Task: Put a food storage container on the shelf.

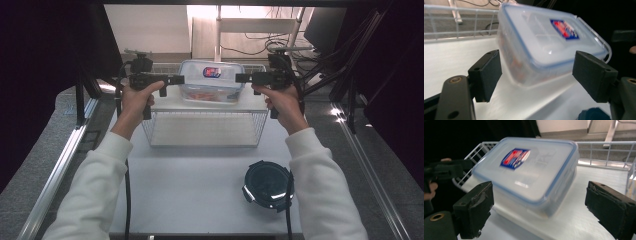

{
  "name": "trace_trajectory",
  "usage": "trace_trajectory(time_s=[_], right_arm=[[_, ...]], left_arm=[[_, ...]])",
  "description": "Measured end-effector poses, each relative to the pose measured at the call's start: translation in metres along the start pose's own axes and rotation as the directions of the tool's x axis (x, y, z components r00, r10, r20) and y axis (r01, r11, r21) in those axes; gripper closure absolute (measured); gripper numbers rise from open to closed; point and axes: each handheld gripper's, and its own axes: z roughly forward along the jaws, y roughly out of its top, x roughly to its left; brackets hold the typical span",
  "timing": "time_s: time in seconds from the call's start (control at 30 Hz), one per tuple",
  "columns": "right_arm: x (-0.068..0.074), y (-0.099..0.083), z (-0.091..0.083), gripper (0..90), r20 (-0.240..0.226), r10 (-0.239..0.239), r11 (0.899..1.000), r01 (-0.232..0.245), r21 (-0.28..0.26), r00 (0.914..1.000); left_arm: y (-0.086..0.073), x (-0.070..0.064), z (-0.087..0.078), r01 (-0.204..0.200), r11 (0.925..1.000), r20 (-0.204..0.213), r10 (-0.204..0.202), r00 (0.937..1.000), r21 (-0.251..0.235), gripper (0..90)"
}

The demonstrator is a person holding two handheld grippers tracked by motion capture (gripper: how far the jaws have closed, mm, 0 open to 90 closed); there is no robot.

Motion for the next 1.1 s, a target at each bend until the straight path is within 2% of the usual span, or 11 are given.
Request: trace_trajectory(time_s=[0.1,0.17,0.23,0.37,0.53,0.67,0.73,0.9,0.97,1.03,1.1], right_arm=[[-0.001,-0.015,-0.020,10.5,-0.007,-0.068,0.998,0.067,-0.019,0.9977],[-0.004,-0.026,-0.030,11.3,-0.019,-0.090,0.995,0.090,-0.033,0.9957],[-0.007,-0.038,-0.040,13.2,-0.021,-0.118,0.992,0.117,-0.044,0.9927],[-0.016,-0.061,-0.055,17.1,-0.017,-0.133,0.990,0.132,-0.059,0.9909],[-0.024,-0.091,-0.071,21.9,-0.014,-0.166,0.984,0.165,-0.072,0.9860],[-0.029,-0.113,-0.083,23.1,-0.011,-0.181,0.981,0.180,-0.068,0.9834],[-0.031,-0.127,-0.089,23.7,-0.006,-0.180,0.982,0.179,-0.067,0.9836],[-0.034,-0.157,-0.095,24.7,0.019,-0.195,0.980,0.195,-0.042,0.9807],[-0.036,-0.170,-0.096,25.4,0.017,-0.200,0.979,0.201,-0.032,0.9796],[-0.038,-0.180,-0.096,25.6,0.009,-0.190,0.982,0.190,-0.018,0.9817],[-0.041,-0.190,-0.097,25.8,0.024,-0.187,0.982,0.188,-0.005,0.9820]], left_arm=[[-0.015,-0.002,-0.015,-0.028,0.9994,0.001,0.028,0.9996,-0.018,22.7],[-0.025,-0.005,-0.025,-0.047,0.9986,-0.010,0.046,0.9989,-0.025,22.9],[-0.034,-0.007,-0.032,-0.060,0.9978,-0.004,0.060,0.9982,-0.026,23.1],[-0.058,-0.018,-0.043,-0.128,0.9913,-0.065,0.126,0.9899,-0.029,24.2],[-0.088,-0.025,-0.048,-0.167,0.9858,-0.070,0.166,0.9836,-0.013,24.3],[-0.115,-0.028,-0.051,-0.197,0.9801,-0.072,0.198,0.9775,0.022,24.0],[-0.129,-0.028,-0.053,-0.205,0.9781,-0.075,0.207,0.9754,0.034,23.6],[-0.160,-0.028,-0.055,-0.189,0.9807,-0.065,0.192,0.9793,0.051,23.3],[-0.174,-0.029,-0.053,-0.191,0.9796,-0.076,0.196,0.9778,0.063,23.1],[-0.187,-0.028,-0.051,-0.200,0.9752,-0.080,0.208,0.9749,0.094,22.7],[-0.199,-0.027,-0.048,-0.195,0.9747,-0.085,0.204,0.9752,0.109,22.4]])
